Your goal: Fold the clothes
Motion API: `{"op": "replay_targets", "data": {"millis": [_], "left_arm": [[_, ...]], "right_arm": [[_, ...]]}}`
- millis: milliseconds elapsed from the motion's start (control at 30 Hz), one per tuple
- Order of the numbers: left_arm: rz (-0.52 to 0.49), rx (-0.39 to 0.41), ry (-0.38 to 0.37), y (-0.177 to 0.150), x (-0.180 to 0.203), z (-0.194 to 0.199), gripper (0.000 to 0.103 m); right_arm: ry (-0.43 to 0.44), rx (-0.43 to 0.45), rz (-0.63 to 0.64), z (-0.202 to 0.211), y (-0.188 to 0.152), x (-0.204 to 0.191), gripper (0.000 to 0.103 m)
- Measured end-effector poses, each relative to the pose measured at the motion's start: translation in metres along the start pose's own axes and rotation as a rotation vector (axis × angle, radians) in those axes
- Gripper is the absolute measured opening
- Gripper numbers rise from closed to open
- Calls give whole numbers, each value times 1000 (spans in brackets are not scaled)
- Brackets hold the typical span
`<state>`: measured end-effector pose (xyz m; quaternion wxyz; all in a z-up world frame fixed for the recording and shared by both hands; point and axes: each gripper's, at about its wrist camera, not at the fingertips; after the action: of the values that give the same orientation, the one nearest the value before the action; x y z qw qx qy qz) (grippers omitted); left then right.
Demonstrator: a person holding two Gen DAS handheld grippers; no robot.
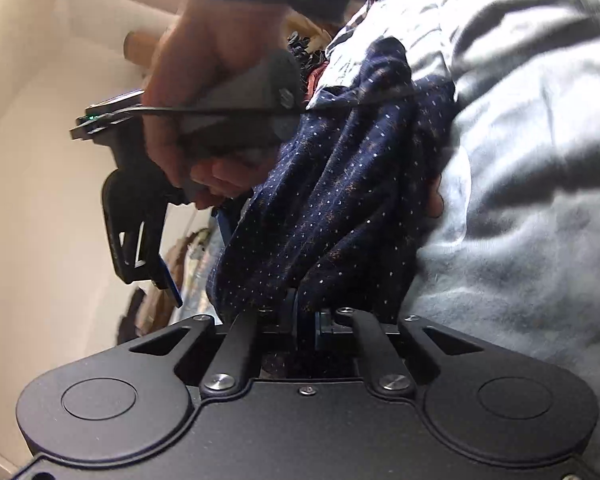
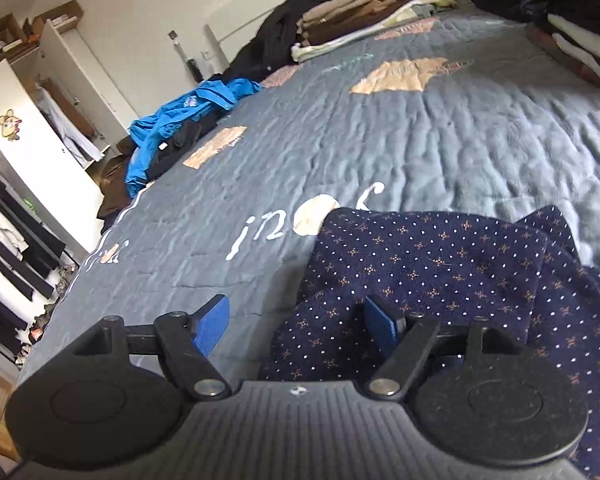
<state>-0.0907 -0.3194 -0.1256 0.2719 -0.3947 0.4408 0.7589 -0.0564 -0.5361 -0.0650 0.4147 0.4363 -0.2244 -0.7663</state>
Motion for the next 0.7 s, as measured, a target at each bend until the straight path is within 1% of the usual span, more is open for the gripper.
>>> {"op": "replay_targets", "data": {"millis": [267, 333, 400, 500, 600, 667, 700], "left_arm": [[123, 27, -89, 5, -28, 32, 4], [155, 38, -129, 4, -32, 40, 4], [146, 51, -145, 2, -28, 45, 4], [94, 53, -111, 1, -13, 39, 5], [35, 51, -65, -3, 4, 32, 9], [27, 50, -50, 0, 8, 30, 9], [34, 51, -46, 1, 7, 30, 9]], "right_arm": [[-50, -5, 1, -17, -6, 10, 75], [-55, -1, -12, -19, -5, 12, 75], [-59, -2, -22, -21, -4, 13, 75], [-57, -7, -27, -23, 0, 14, 75], [-39, -17, 3, -17, 12, 9, 75], [-33, -39, 63, -16, 22, 1, 76], [-38, -64, 108, -18, 28, -4, 78]]}}
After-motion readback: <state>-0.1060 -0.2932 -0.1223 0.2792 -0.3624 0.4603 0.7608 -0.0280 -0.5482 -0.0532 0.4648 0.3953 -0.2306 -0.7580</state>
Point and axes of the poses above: each gripper's, at about its wrist camera, not at the fingertips, and z roughly against the way its jaws point, x to its right, y to its top, and after that the axes turned 5 degrees about x, right-handed
